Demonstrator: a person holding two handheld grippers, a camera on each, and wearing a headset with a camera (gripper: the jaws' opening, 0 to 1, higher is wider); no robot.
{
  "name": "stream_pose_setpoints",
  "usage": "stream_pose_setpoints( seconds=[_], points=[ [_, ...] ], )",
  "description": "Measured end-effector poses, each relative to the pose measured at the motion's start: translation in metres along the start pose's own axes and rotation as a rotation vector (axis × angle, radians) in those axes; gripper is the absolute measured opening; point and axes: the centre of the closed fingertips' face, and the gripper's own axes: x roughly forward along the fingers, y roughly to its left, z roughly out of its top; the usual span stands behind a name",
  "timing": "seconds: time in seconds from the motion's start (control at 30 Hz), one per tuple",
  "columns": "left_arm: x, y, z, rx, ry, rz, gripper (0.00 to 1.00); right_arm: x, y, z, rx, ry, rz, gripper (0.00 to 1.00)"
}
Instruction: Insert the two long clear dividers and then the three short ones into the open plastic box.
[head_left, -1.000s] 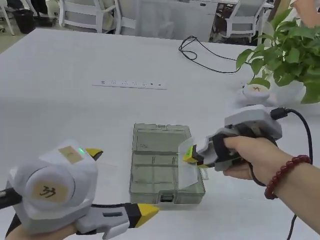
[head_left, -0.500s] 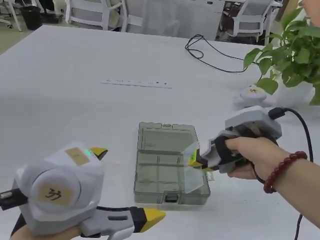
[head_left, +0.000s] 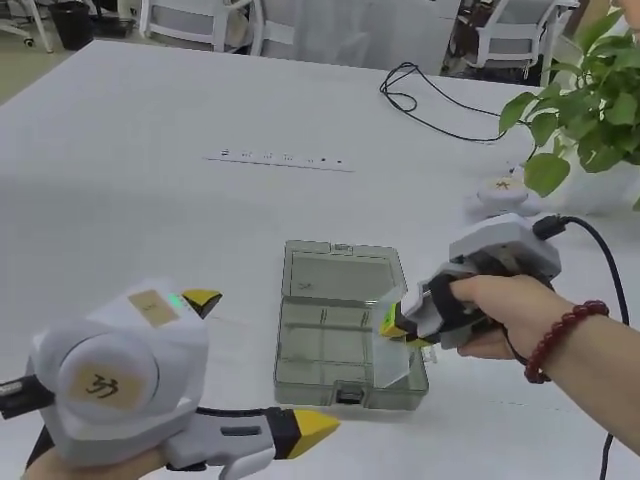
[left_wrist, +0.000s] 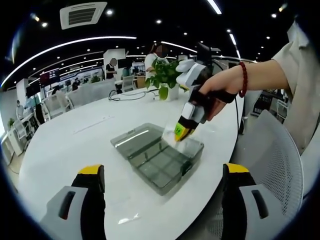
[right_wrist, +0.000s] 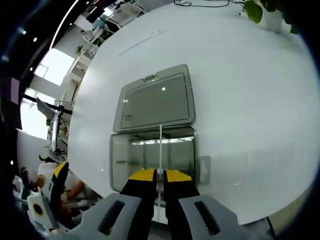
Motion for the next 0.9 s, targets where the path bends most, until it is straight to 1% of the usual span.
stream_pose_setpoints(
  seconds=[0.3,0.43,0.5,0.6,0.77,0.8,0.9],
  points=[
    [0.0001,0.0036,-0.0015,-0.006,0.004,0.007,0.99,0.0048,0.0007,-0.0014,0.01,0.019,-0.003,0.07],
    [-0.0002,0.0056,-0.0019,0.003,0.013,0.013,0.96,0.0076,-0.0025,-0.0014,0.019,0.028,-0.01,0.07],
    [-0.0004,0.0059,-0.0003,0.01,0.009,0.017,0.97,0.0077,-0.0025,-0.0006,0.017,0.028,-0.007,0.07],
    [-0.0001,0.0059,0.0005,0.006,0.007,0.017,0.96,0.0073,-0.0018,-0.0018,0.016,0.028,-0.009,0.07],
    [0.0004,0.0063,0.0011,0.005,0.004,0.018,0.97,0.006,0.0034,-0.0027,0.002,0.041,-0.016,0.07],
    [0.0004,0.0064,0.0011,0.005,0.003,0.018,0.97,0.0059,0.0038,-0.0029,-0.015,0.047,-0.021,0.07],
    [0.0004,0.0066,0.0013,0.003,0.003,0.019,0.97,0.0064,0.0041,-0.0038,-0.028,0.052,-0.026,0.07]
  ],
)
